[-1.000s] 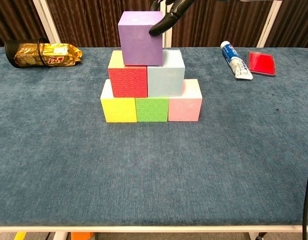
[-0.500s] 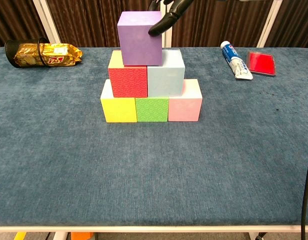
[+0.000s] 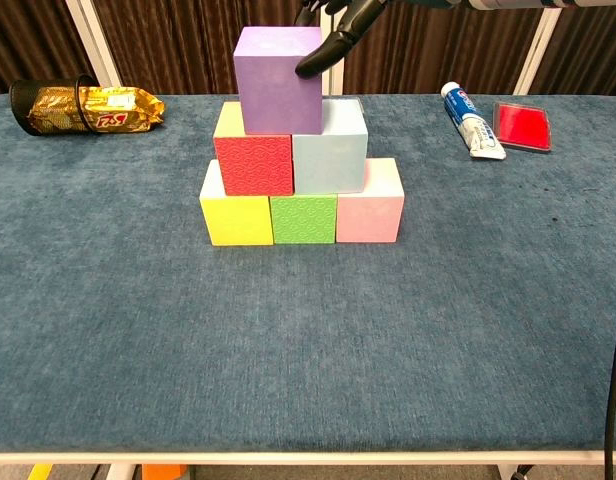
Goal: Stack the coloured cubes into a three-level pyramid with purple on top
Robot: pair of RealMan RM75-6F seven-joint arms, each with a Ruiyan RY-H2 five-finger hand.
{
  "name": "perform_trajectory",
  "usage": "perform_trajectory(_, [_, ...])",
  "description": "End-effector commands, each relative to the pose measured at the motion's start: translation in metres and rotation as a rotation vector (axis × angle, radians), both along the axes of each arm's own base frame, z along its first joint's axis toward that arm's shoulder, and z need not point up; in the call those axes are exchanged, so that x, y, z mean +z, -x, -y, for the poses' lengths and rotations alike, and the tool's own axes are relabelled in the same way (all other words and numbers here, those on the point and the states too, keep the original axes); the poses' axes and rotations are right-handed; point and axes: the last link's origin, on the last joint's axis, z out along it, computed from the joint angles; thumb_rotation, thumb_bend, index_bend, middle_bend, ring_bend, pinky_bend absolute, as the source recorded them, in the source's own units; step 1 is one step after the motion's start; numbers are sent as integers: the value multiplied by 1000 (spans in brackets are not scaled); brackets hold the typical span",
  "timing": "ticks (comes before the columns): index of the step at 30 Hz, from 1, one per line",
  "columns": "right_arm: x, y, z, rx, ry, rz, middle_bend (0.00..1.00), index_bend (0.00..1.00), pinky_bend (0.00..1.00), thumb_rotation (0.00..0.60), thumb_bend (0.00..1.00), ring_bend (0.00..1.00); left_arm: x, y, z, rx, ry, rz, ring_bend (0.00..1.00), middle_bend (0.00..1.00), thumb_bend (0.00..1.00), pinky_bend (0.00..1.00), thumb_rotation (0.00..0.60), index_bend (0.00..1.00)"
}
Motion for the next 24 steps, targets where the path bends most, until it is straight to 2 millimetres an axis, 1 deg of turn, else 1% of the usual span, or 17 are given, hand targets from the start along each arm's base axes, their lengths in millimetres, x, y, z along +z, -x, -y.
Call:
perform_trajectory(1, [1,-1,0,2,0,2,480,0,0,600,71,2,0,0,0,0,0,1,1,89,222,93,600,96])
perform_trajectory(10, [-1,0,1,5,-4,-5,480,0,0,600,73,2,-1,1,0,4,4,-1,1,89,222,93,600,96])
perform_trajectory(24, [5,-1,1,8,4,13,480,0,0,600,82,2,-2,0,-1,2,10,-4,0,89,222,93,600,97])
